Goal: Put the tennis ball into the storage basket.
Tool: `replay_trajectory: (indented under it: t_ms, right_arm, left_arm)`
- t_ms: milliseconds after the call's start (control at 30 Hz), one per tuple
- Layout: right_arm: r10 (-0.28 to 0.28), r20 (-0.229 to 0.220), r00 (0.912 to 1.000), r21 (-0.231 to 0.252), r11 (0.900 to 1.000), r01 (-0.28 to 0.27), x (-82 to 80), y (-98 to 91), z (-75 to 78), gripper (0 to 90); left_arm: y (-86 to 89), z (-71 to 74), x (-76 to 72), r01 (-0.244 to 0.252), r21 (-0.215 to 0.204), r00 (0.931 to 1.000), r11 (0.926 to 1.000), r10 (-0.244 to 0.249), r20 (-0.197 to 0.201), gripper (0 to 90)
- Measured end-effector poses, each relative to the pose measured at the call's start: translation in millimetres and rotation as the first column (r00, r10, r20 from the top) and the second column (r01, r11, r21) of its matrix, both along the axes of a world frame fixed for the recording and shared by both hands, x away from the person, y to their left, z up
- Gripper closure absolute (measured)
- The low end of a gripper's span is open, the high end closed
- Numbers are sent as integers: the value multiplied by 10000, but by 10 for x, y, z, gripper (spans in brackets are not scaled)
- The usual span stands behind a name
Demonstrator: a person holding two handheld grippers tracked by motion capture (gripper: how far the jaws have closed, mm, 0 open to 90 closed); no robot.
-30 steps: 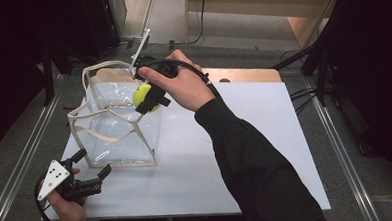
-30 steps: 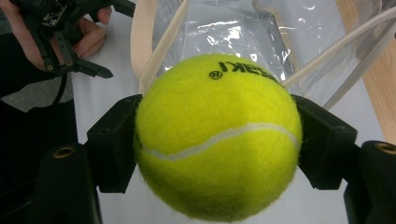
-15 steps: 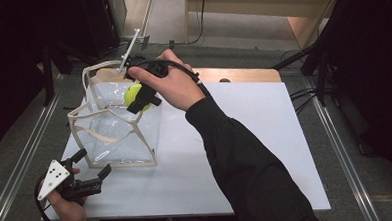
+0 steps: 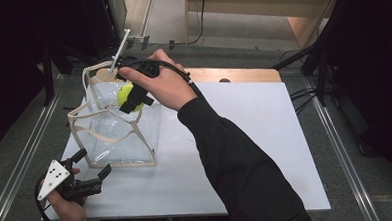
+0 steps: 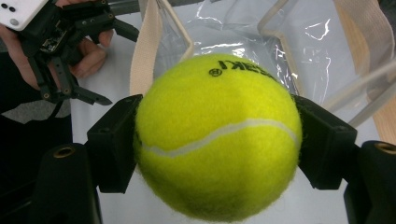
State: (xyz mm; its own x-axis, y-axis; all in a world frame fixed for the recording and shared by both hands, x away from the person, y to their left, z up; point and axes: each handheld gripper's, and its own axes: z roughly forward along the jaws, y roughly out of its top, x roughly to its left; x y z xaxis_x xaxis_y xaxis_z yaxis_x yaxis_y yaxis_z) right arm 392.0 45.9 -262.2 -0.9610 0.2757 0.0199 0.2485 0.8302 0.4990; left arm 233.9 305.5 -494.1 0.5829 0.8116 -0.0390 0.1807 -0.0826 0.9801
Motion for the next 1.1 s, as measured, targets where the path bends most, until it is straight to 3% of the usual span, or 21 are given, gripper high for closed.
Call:
replay_trajectory:
  t_ms: [300,533,1100]
  right_arm:
    - [113,25,9999,61,9999,-113,1,109,-7,236]
    - [135,42,9999,-202,9997,-134,23,185,-94,236]
    - [36,-29,10000,-560,9984,-38,63,154,-234,232]
  left_arm:
    - [2,0,0,1,-22,10000,10000,-1,7,13]
    - [4,0,-1,-9,-40,10000,10000,9,7,13]
    - [4,0,1,8,-24,10000,10000,-8,11,13]
